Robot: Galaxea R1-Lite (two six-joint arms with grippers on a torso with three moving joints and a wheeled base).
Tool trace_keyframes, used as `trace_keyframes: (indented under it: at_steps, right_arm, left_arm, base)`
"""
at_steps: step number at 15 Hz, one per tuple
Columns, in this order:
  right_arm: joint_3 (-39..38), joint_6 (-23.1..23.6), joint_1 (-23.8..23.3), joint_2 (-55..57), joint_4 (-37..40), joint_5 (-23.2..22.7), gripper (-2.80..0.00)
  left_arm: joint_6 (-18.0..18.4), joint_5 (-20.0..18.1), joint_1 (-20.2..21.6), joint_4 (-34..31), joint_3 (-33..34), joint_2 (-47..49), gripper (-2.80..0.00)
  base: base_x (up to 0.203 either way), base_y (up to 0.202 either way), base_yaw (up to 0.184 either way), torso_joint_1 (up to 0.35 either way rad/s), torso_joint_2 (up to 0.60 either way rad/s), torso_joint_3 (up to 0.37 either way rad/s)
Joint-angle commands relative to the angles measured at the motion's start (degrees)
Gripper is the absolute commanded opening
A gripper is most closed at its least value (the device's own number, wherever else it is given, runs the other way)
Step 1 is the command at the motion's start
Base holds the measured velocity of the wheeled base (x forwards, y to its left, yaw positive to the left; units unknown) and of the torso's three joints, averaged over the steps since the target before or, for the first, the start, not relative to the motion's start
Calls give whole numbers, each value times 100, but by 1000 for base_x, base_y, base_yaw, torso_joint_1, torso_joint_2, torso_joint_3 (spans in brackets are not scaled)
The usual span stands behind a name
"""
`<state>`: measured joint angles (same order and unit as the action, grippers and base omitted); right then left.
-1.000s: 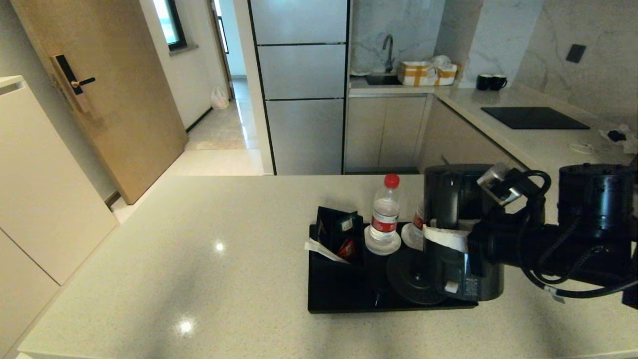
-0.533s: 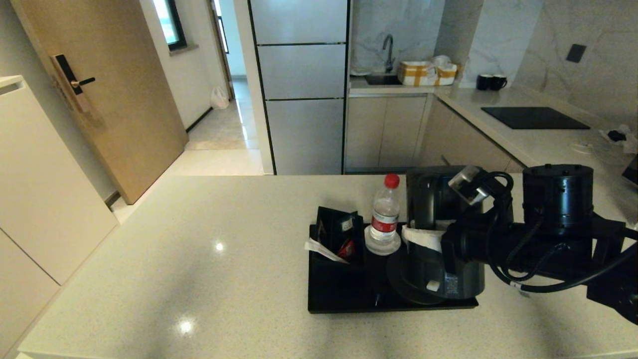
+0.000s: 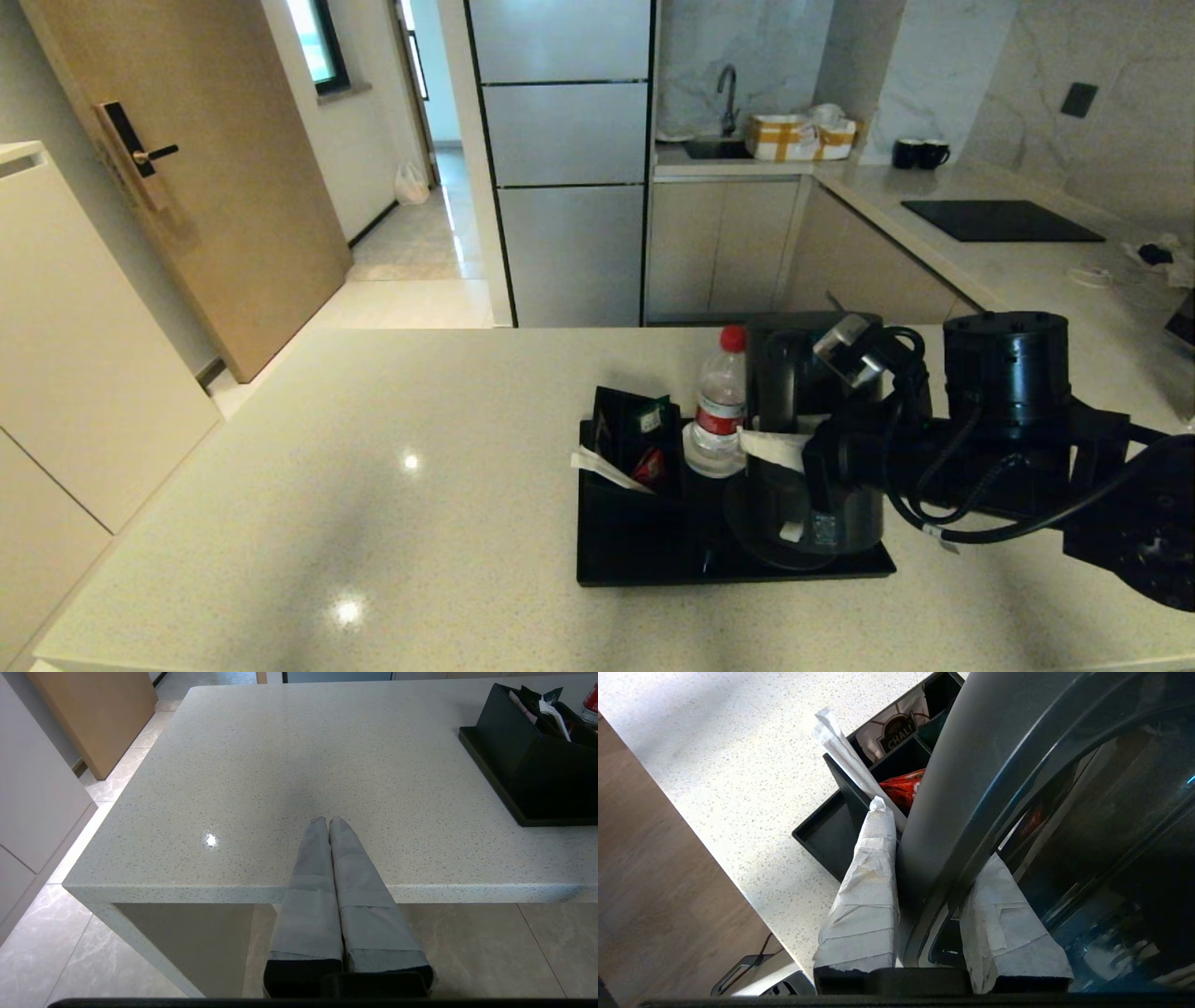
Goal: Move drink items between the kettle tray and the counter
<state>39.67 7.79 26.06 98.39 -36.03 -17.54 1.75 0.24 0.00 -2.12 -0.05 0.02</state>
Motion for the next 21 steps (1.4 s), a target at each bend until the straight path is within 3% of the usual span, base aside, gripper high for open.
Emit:
trace_keyframes:
  at_steps: [1,8,13,21]
  right_arm:
    - [46,3,4,116,-18,-13,-280]
    - [-465,-157,4,-255,-103,-7,-280]
    - [-1266,-300,4,-150,-1176,14,-280]
    - [-1217,-264,113,123,-1205,10,-280]
  left_arm:
    - [1,2,9,1,-4,-2,-280]
    - [1,2,0,1,4,-2,-280]
    - [1,2,0,1,-4,-2,-280]
    - [1,2,0,1,-4,-2,-280]
  base:
    - [0,0,0,0,0,0]
    - [0,0,0,0,0,0]
    - [0,0,0,0,0,0]
    - [0,0,0,0,0,0]
